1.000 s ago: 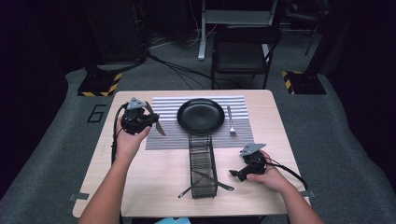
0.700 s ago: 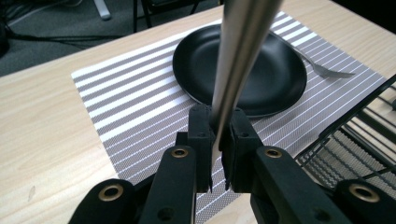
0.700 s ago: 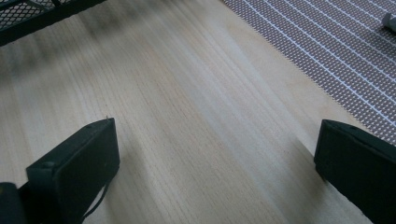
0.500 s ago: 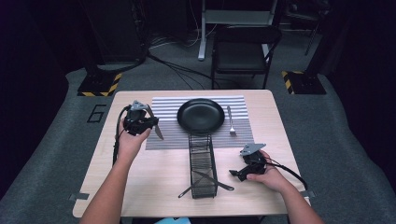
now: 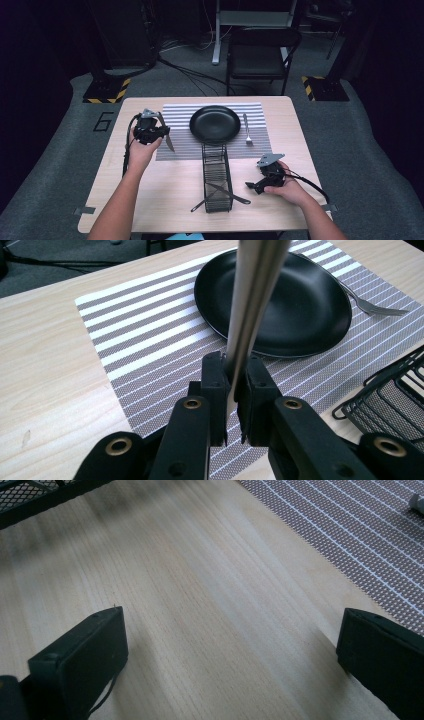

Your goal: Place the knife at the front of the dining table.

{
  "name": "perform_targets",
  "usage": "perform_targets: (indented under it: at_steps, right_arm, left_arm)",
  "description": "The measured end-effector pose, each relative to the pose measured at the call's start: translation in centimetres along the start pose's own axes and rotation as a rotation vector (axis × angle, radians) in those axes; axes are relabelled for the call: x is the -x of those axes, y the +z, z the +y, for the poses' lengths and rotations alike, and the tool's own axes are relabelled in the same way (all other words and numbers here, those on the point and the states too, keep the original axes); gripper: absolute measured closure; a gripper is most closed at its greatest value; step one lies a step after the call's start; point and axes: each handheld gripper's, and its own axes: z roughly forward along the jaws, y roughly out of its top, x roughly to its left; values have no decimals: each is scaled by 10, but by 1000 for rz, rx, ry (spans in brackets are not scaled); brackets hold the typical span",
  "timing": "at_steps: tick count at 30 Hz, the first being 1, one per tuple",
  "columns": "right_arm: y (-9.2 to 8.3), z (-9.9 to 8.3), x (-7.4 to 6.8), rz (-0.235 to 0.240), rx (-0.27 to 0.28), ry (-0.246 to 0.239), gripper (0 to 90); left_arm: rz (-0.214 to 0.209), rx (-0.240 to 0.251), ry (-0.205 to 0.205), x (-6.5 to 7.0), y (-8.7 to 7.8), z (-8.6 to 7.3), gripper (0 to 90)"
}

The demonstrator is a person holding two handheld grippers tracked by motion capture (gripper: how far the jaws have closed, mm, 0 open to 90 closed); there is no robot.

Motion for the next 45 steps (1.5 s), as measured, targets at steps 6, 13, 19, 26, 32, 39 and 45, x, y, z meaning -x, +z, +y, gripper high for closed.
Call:
perform_targets:
  at_steps: [6,13,19,26,32,39,45]
  right_arm:
    - [0,0,0,0,0,2,0]
    - [0,0,0,0,0,1,0]
    - [0,0,0,0,0,1,0]
    - [0,0,0,0,0,0,0]
    - [0,0,0,0,0,1,0]
    - [0,0,0,0,0,1,0]
    - [0,0,0,0,0,1,0]
  left_arm:
    - [-5,15,-4,-1,10,7,826]
    - [4,42,-36,-5,27,14,827]
    - [13,74,-60,-8,41,17,827]
    - [9,107,-165,-23,54,13,827]
    - [21,127,-243,-31,61,11,827]
    - [22,153,-311,-38,73,7,827]
    - [37,168,-348,-40,81,5,828]
